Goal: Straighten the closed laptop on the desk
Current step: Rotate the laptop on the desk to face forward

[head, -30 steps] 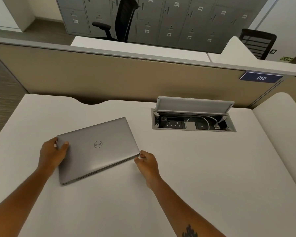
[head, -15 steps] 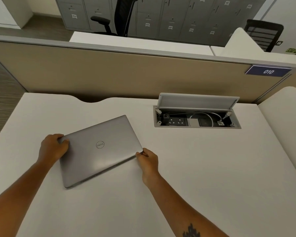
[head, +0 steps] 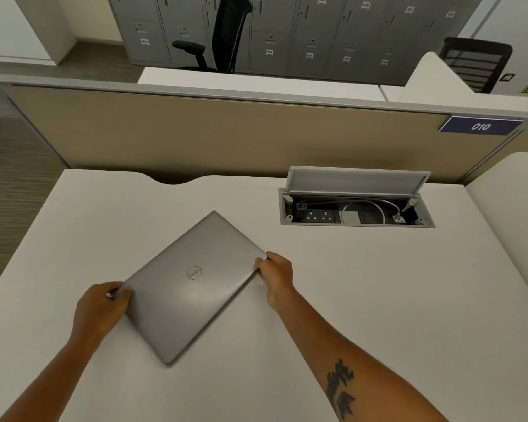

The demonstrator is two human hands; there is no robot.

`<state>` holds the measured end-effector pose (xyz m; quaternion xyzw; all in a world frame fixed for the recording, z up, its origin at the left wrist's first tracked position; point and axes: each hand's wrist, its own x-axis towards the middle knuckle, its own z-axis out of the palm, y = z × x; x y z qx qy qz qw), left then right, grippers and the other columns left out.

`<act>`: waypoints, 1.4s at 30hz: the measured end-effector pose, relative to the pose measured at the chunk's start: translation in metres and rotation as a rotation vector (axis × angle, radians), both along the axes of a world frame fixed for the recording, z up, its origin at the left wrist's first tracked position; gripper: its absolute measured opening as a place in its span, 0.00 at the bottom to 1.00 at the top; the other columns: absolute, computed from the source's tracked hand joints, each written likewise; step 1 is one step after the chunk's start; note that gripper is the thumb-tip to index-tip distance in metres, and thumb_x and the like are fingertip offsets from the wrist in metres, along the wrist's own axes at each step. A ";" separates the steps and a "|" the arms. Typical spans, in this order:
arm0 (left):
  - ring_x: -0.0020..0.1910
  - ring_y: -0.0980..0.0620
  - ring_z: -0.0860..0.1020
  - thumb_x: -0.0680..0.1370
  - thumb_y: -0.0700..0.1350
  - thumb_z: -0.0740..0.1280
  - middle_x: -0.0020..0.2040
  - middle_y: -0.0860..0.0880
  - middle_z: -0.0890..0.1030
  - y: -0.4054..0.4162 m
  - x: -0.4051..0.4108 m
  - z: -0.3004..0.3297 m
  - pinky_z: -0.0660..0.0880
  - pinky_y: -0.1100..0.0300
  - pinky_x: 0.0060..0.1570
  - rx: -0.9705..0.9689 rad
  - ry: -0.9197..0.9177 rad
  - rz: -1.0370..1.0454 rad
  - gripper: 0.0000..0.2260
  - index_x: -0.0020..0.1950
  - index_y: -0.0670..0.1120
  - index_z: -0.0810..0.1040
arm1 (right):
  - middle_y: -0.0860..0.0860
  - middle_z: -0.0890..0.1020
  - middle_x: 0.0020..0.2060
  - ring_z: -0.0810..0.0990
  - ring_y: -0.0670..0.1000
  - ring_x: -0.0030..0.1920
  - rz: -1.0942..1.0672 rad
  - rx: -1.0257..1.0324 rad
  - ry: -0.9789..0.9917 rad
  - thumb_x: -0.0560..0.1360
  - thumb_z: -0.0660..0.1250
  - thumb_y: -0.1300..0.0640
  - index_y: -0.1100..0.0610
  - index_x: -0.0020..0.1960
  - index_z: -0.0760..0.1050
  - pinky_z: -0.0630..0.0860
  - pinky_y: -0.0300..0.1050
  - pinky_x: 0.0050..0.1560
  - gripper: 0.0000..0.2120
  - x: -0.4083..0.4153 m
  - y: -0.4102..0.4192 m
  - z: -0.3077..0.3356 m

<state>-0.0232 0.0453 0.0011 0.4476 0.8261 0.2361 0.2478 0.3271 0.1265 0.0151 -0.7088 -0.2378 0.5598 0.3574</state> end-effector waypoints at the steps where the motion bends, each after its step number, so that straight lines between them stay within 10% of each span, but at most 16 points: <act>1: 0.44 0.43 0.79 0.83 0.47 0.70 0.42 0.47 0.83 -0.008 0.002 0.001 0.75 0.49 0.50 -0.002 0.000 -0.002 0.13 0.59 0.40 0.87 | 0.54 0.69 0.43 0.66 0.54 0.47 0.002 0.004 0.002 0.75 0.67 0.67 0.66 0.42 0.71 0.70 0.46 0.54 0.05 0.000 0.001 0.000; 13: 0.47 0.40 0.84 0.81 0.48 0.71 0.49 0.42 0.85 -0.069 0.024 -0.001 0.77 0.49 0.49 -0.087 0.048 -0.026 0.12 0.59 0.42 0.86 | 0.53 0.64 0.38 0.62 0.54 0.44 0.071 0.003 -0.002 0.77 0.69 0.66 0.55 0.37 0.63 0.60 0.45 0.47 0.18 0.001 0.006 0.003; 20: 0.57 0.38 0.83 0.81 0.56 0.69 0.59 0.43 0.86 -0.059 0.025 -0.004 0.78 0.42 0.57 -0.140 0.153 -0.092 0.19 0.64 0.45 0.85 | 0.52 0.87 0.47 0.84 0.55 0.48 0.086 0.008 0.011 0.76 0.70 0.65 0.59 0.51 0.84 0.83 0.51 0.54 0.06 -0.009 -0.024 0.002; 26: 0.64 0.36 0.81 0.82 0.57 0.68 0.65 0.40 0.83 -0.017 0.042 -0.004 0.77 0.40 0.64 -0.164 0.048 -0.156 0.23 0.70 0.43 0.81 | 0.50 0.89 0.41 0.84 0.50 0.42 0.096 0.021 0.075 0.71 0.69 0.64 0.56 0.47 0.86 0.82 0.47 0.49 0.09 -0.023 -0.066 -0.003; 38: 0.52 0.37 0.84 0.84 0.53 0.66 0.45 0.44 0.85 0.049 0.071 0.011 0.76 0.50 0.52 -0.095 -0.140 -0.206 0.18 0.56 0.39 0.85 | 0.58 0.88 0.45 0.82 0.49 0.42 0.057 -0.007 0.101 0.73 0.69 0.65 0.58 0.50 0.85 0.82 0.46 0.50 0.09 -0.043 -0.109 -0.009; 42: 0.49 0.39 0.83 0.85 0.54 0.65 0.41 0.45 0.84 0.049 0.074 0.012 0.74 0.51 0.52 -0.107 -0.175 -0.167 0.16 0.52 0.42 0.84 | 0.57 0.72 0.38 0.69 0.53 0.41 0.026 -0.027 0.104 0.75 0.69 0.66 0.59 0.41 0.72 0.72 0.48 0.44 0.07 -0.045 -0.105 -0.006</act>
